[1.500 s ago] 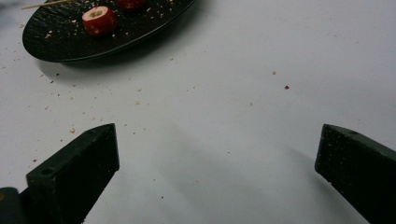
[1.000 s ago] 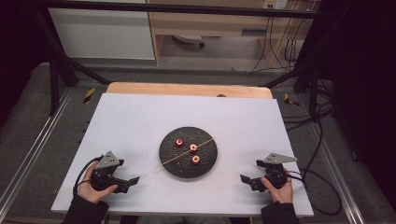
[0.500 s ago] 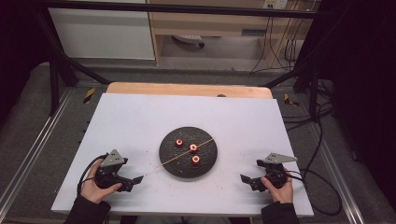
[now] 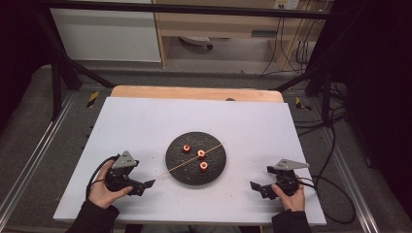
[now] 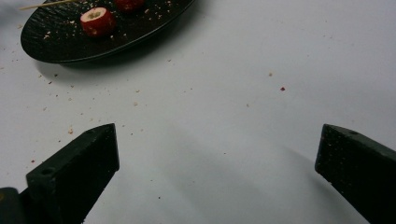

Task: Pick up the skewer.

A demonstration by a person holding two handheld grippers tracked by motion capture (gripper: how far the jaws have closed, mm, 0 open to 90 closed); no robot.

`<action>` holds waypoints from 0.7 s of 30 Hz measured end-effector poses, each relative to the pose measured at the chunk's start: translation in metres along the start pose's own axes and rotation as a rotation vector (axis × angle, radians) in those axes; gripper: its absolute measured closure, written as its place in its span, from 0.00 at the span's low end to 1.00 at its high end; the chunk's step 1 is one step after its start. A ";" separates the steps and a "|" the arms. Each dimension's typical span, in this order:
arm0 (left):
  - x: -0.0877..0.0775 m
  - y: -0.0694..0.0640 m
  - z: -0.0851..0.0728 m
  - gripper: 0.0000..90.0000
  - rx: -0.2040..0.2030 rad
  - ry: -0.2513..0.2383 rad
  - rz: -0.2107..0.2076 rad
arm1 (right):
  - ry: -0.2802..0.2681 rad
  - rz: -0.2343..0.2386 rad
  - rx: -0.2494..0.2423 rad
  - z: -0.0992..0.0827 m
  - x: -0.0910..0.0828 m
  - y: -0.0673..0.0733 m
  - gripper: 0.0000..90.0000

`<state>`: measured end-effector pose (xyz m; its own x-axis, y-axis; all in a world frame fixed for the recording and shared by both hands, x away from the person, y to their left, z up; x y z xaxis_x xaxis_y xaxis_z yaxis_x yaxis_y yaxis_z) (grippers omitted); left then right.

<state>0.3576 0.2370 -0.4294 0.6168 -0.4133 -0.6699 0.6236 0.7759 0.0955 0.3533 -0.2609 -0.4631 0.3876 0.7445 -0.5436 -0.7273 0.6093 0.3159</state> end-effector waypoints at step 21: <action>0.014 -0.013 0.037 0.06 0.054 0.020 -0.023 | 0.002 0.000 0.004 0.000 0.000 0.000 0.01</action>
<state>0.3758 0.2037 -0.4129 0.5926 -0.4203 -0.6872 0.6625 0.7396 0.1190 0.3529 -0.2606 -0.4631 0.3862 0.7440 -0.5452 -0.7252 0.6102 0.3190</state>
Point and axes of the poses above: each handheld gripper's, and its own axes: x roughly forward along the jaws, z roughly out of its top, y roughly to its left, the point moved 1 cm from there along x, roughly forward along the jaws, and after that the axes turned 12 degrees about z, right-handed, at the moved point
